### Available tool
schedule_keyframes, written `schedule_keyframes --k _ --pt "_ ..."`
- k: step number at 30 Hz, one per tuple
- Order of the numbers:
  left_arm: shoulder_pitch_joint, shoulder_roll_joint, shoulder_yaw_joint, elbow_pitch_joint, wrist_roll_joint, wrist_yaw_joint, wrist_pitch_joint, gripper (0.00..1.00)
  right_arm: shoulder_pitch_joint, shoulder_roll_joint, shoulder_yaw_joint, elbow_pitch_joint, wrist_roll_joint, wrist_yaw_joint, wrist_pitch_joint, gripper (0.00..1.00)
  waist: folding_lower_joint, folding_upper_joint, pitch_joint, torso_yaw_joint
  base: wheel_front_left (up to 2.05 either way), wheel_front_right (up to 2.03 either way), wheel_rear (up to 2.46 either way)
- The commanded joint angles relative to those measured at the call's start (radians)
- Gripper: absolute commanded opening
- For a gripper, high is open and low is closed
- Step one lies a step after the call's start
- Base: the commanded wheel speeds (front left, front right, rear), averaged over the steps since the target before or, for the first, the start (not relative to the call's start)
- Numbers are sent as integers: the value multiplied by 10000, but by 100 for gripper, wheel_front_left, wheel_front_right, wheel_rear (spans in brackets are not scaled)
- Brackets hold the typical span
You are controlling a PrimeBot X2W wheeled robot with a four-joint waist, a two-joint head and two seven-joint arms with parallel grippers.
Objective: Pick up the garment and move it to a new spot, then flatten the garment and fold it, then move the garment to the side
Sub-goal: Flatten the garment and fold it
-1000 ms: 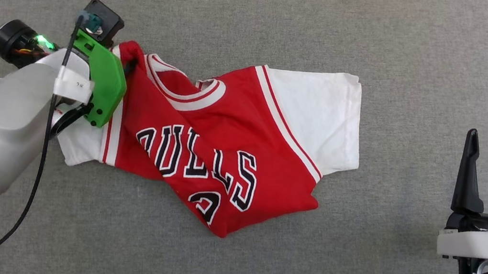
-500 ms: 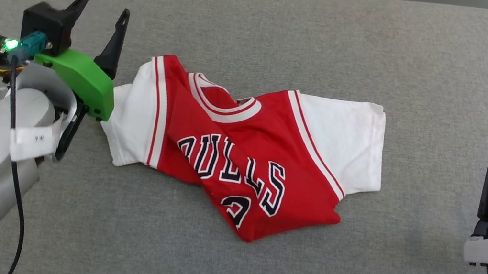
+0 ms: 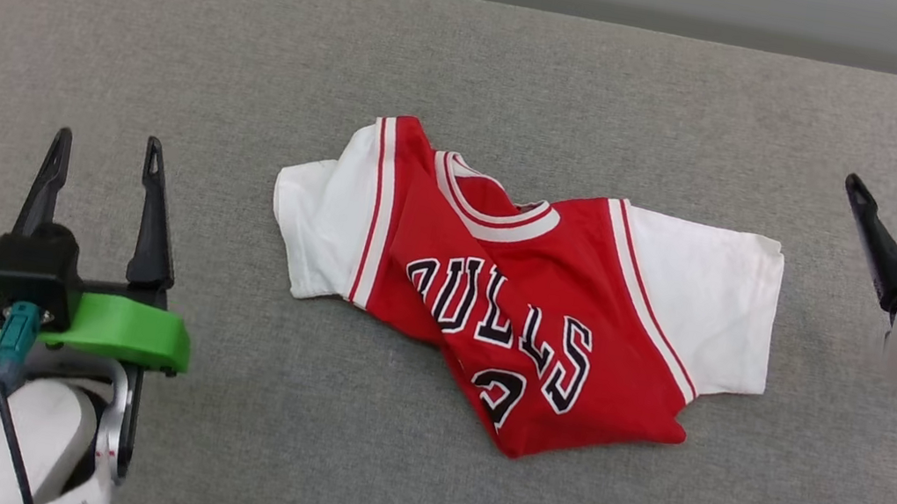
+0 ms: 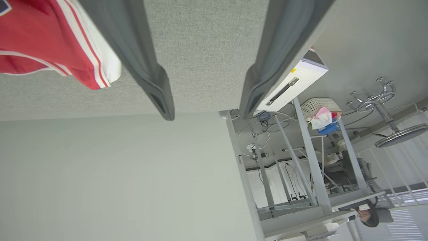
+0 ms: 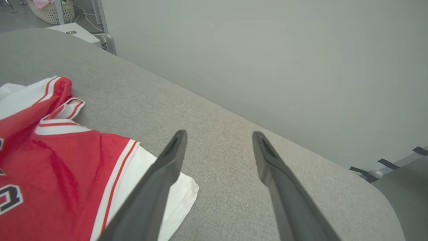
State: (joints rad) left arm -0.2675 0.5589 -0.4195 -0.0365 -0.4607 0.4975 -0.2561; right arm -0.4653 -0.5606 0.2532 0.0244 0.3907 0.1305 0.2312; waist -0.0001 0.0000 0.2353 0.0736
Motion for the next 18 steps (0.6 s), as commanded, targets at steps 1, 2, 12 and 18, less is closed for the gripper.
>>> schedule_keyframes --k 1,2,12,18 --pt "297 -206 166 -84 227 -20 -56 100 -346 -284 388 216 413 2 619 100 1 0 90 210 0 0 0" --pt "476 -386 311 -137 404 -87 -56 100 -603 -589 833 400 792 2 1273 100 1 0 132 298 0 0 0" --pt "730 -1914 1155 -29 1606 -1218 -56 100 -2627 -1968 3243 2066 3031 2 4996 100 1 0 949 1095 0 0 0" --pt "534 -2827 1462 151 2243 -1875 -56 100 -3264 -1683 4136 3010 3569 2 5251 100 1 0 1472 1462 0 0 0"
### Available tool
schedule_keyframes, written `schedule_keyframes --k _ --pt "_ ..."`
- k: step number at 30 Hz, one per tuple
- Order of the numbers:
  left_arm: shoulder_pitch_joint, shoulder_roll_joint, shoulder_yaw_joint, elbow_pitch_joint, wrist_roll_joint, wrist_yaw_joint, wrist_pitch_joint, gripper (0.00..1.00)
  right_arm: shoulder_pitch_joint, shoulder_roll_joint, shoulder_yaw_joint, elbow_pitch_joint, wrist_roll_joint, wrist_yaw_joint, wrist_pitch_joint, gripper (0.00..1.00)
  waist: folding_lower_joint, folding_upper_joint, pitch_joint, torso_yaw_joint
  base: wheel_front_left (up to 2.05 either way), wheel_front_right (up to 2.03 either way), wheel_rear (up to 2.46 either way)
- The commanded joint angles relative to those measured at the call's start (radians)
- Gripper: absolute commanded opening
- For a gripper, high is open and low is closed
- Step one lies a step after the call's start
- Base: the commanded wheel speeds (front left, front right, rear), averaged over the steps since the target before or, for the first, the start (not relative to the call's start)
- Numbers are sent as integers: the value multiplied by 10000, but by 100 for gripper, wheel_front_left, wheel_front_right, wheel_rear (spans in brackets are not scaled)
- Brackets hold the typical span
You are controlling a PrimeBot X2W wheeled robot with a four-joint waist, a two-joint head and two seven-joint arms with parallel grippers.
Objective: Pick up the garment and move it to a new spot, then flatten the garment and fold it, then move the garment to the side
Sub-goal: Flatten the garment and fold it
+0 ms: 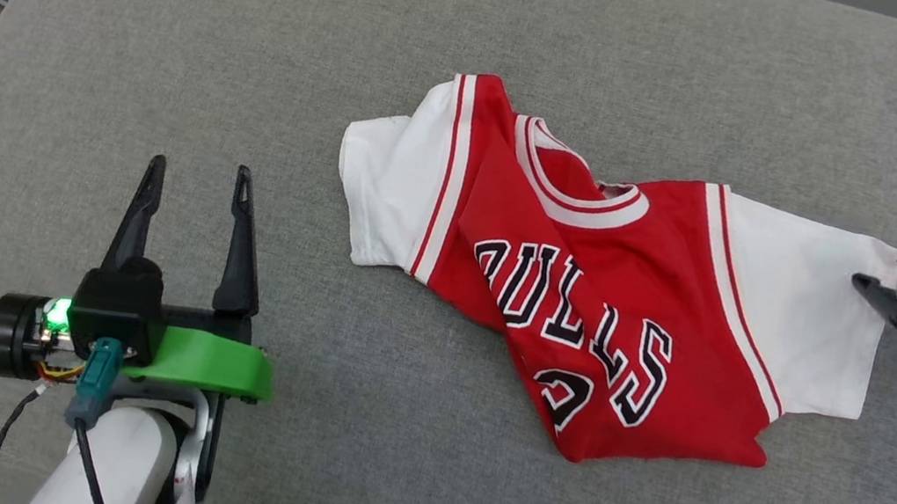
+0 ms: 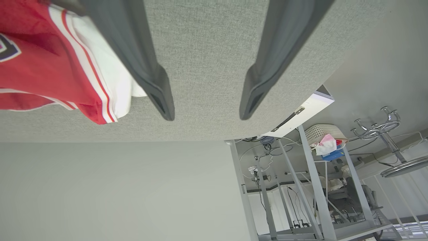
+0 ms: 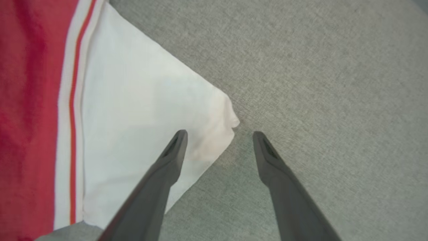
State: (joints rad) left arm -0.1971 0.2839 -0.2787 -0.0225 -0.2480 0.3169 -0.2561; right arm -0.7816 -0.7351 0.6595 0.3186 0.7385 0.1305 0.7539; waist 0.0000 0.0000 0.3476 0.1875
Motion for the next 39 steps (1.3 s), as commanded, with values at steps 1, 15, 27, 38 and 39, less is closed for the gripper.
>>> schedule_keyframes --k 1,15,27,38,39 --pt "-209 -194 131 67 197 -198 -56 100 -155 97 303 176 147 2 13 100 0 0 437 373 0 0 0" --pt "-214 -1087 1141 497 1119 -1246 -57 100 -524 33 2049 1118 681 2 -1630 0 0 0 467 220 0 0 0" --pt "692 -1225 1815 793 1607 -1718 -57 100 2018 -1136 210 219 1124 2 -5170 0 0 0 -1010 -699 0 0 0" --pt "1152 -1191 2162 862 1759 -1946 -57 100 6273 -906 -2648 529 1290 2 -5623 0 0 0 -1600 -1281 0 0 0" --pt "1160 -1189 2181 874 1768 -1961 -57 100 6529 -828 -2818 543 1227 2 -5592 0 0 0 -1620 -1310 0 0 0"
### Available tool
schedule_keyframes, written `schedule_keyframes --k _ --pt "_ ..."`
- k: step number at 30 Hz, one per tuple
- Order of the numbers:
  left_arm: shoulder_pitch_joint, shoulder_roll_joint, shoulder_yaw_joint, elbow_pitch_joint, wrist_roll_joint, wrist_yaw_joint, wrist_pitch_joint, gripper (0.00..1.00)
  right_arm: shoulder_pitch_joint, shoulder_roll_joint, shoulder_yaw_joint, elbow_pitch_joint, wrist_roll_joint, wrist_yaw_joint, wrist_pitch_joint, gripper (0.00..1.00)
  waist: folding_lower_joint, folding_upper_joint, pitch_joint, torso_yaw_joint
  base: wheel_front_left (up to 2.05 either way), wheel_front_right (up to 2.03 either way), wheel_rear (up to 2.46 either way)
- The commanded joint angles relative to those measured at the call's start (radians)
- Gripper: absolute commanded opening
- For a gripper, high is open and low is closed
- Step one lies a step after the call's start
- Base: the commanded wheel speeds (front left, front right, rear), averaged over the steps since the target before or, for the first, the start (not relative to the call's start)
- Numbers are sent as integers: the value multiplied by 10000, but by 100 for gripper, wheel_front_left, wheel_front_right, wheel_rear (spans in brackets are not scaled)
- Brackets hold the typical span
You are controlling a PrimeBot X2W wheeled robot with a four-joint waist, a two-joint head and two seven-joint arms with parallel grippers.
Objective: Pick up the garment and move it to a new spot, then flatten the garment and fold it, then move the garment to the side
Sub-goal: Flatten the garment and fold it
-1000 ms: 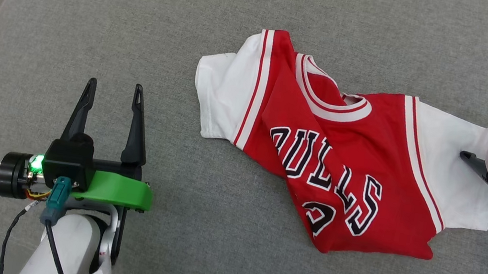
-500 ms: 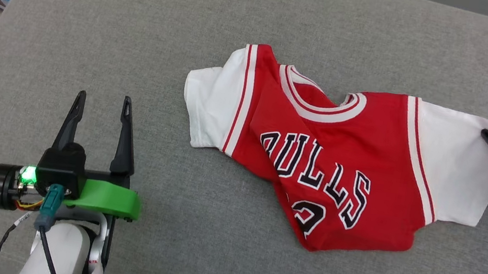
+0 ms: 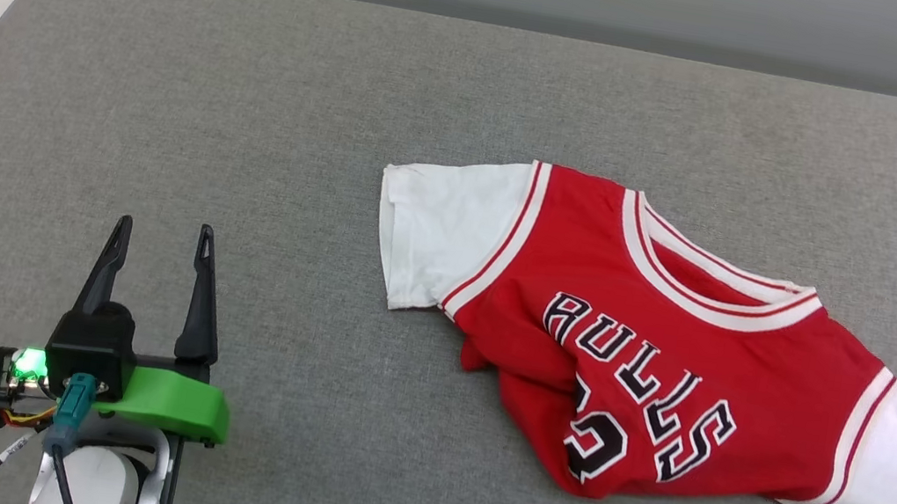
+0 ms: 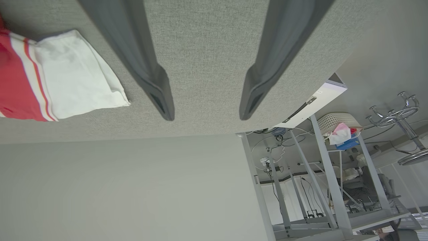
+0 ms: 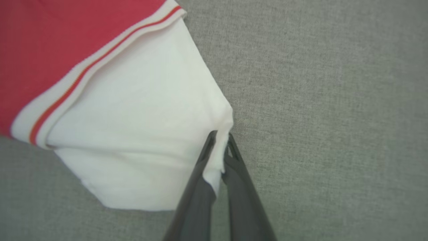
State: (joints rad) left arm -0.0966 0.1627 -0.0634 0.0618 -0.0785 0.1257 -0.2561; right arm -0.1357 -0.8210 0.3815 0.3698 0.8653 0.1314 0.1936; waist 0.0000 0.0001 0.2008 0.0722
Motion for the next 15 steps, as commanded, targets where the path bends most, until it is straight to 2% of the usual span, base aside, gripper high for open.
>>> schedule_keyframes --k 1,5,6,7,10,15 --pt "161 31 53 39 83 -73 -57 100 349 138 -215 39 -164 -7 59 0 0 -1 -179 -200 0 0 0" --pt "83 92 92 139 105 -232 -57 100 970 812 -886 -98 -424 -7 118 0 0 -1 -288 -319 0 0 0" --pt "41 116 100 149 96 -292 -57 100 1032 949 -1064 -132 -557 -7 61 45 0 -1 -308 -343 0 0 0" --pt "-24 158 112 175 78 -379 -57 100 1066 1111 -1328 -159 -818 -7 -80 100 0 -1 -341 -378 0 0 0" --pt "-327 331 147 289 0 -677 -57 100 1059 1466 -2004 -424 -1876 -7 -620 100 0 -1 -383 -452 0 0 0" --pt "-1417 774 42 629 -231 -1460 11 100 882 2553 -3657 -1600 -3777 -7 -1813 100 0 -1 -405 -632 0 0 0"
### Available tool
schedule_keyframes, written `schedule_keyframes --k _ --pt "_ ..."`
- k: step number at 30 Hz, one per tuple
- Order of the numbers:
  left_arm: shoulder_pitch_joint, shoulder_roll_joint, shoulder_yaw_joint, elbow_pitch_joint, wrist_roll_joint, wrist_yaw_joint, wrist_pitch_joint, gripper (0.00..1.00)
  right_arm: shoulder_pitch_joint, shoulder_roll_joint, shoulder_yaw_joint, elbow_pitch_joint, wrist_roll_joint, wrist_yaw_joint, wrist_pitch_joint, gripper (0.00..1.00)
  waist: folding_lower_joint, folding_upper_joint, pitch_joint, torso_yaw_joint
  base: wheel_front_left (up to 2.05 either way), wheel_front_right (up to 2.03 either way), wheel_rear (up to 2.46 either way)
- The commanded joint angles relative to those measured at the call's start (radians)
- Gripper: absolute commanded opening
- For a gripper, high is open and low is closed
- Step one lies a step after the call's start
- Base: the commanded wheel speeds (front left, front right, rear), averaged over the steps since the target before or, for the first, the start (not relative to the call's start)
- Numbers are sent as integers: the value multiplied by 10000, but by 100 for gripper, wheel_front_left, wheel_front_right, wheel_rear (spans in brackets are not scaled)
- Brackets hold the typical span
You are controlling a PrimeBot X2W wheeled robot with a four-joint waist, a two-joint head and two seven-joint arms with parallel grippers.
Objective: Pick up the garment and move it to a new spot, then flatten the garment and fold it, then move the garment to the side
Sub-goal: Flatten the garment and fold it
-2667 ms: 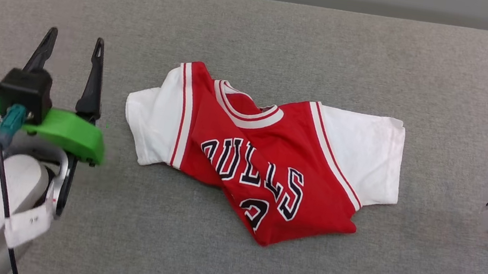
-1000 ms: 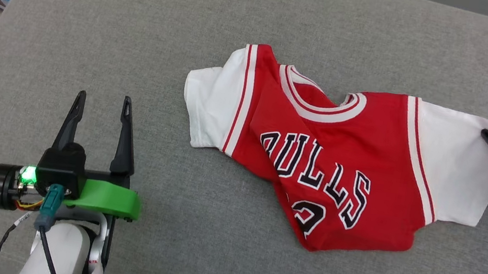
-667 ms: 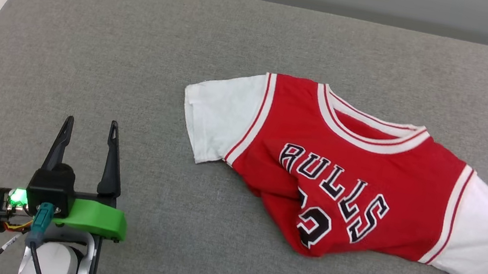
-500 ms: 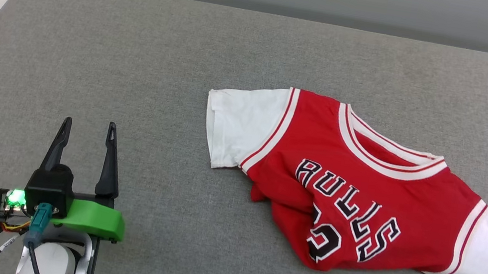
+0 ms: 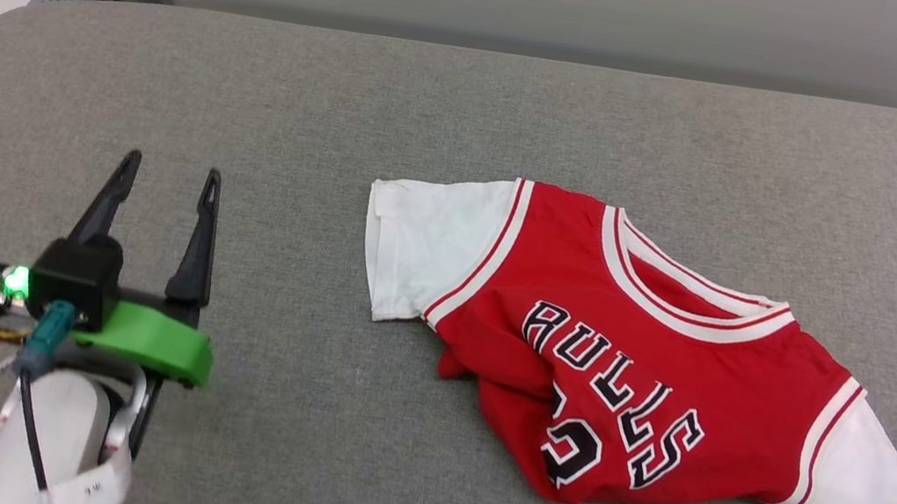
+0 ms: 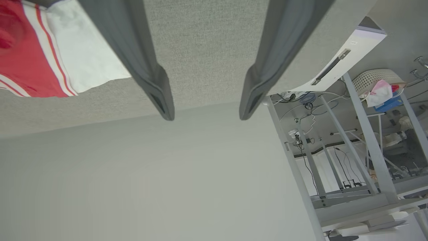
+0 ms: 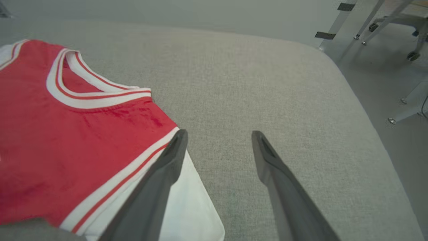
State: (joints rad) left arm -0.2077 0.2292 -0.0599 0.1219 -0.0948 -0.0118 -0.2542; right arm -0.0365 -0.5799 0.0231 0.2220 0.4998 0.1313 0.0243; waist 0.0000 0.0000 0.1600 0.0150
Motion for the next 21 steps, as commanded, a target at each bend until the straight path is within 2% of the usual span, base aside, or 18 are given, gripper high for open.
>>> schedule_keyframes --k 1,4,9,13,16,21 --pt "-596 194 -35 153 -138 -268 93 100 -135 387 -331 -383 -386 -6 -284 100 0 0 22 -90 0 0 0" --pt "-1695 508 -280 521 -430 -794 483 100 -155 1106 -784 -1336 -1149 -6 -511 100 0 0 128 -229 0 0 0" --pt "-3432 1038 -1143 1137 -1246 -1153 1895 100 -113 1915 -946 -2531 -1802 -6 -269 100 0 0 393 -521 0 0 0" --pt "-4726 1748 -2835 1433 -2689 -1182 3725 100 -65 2265 -873 -3144 -2089 -6 -85 100 0 0 689 -789 0 0 0" --pt "-5608 2293 -4094 1671 -4236 -1185 5613 100 -65 2446 -826 -3461 -2193 -6 -34 100 0 0 960 -1010 0 0 0" --pt "-6897 2928 -5704 2142 -6065 -1187 8304 100 -323 2566 -700 -3603 -2255 -6 -31 100 0 0 1498 -1376 0 0 0"
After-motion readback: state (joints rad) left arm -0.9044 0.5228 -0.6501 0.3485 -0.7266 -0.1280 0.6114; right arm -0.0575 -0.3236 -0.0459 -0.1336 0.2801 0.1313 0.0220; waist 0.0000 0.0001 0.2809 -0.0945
